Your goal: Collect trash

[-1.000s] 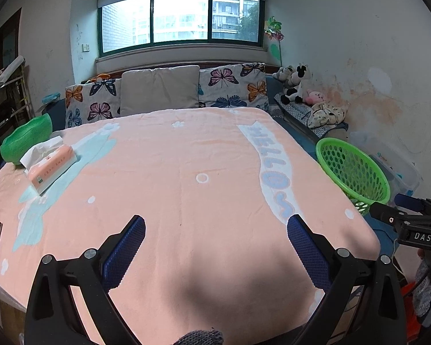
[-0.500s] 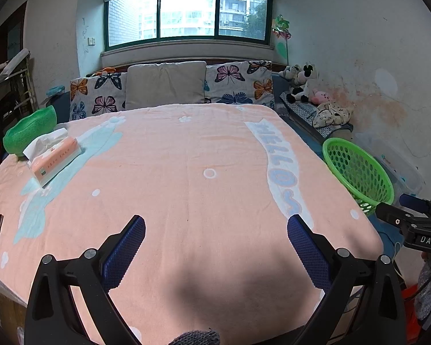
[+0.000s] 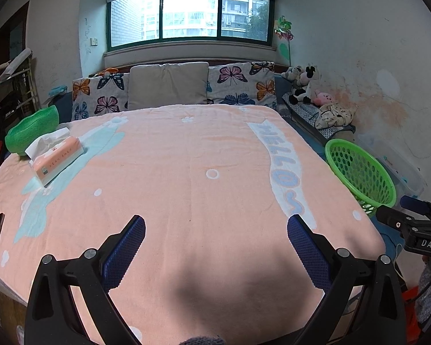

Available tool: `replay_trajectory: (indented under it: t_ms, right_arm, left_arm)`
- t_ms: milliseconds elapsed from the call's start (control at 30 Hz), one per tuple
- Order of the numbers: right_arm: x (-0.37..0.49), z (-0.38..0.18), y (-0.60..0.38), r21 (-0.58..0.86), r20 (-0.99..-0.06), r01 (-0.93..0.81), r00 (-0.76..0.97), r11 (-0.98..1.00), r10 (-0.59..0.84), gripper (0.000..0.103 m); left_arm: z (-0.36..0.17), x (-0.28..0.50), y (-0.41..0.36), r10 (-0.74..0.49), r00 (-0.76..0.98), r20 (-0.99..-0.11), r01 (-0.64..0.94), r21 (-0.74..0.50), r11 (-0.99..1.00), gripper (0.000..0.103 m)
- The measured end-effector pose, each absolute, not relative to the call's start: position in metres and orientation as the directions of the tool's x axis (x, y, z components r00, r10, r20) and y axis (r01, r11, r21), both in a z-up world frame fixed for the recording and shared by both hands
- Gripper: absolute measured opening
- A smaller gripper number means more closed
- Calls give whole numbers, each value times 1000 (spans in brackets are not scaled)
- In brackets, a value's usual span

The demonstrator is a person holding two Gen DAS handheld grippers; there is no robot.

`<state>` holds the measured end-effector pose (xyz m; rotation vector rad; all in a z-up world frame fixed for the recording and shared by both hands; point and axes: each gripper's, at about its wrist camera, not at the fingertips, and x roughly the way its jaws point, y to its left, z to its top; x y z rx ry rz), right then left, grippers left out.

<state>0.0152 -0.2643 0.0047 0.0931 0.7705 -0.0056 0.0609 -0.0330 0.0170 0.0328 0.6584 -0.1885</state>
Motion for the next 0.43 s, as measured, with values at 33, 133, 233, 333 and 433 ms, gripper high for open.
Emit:
replay_trajectory:
  t_ms: [33, 133, 233, 333, 433]
  right_arm:
    - [15, 5, -264, 82, -695, 38, 718, 996, 30, 97]
    - [16, 5, -264, 82, -694, 37, 719, 996, 31, 97]
    - [16, 5, -264, 83, -695, 38, 718, 996, 31, 97]
    - [16, 5, -264, 83, -695, 38, 718, 996, 31, 97]
    - [16, 5, -263, 84, -696, 36, 718, 996, 32, 97]
  left_arm:
    - [17, 62, -32, -161, 776, -610, 181, -31, 983, 96]
    - [17, 63, -29, -156, 777, -610, 170, -35, 985, 96]
    - [17, 65, -25, -151, 775, -613, 157, -45, 987, 96]
    - [16, 64, -24, -149, 774, -615, 151, -48, 987, 96]
    - [15, 65, -24, -150, 772, -617, 153, -48, 987, 96]
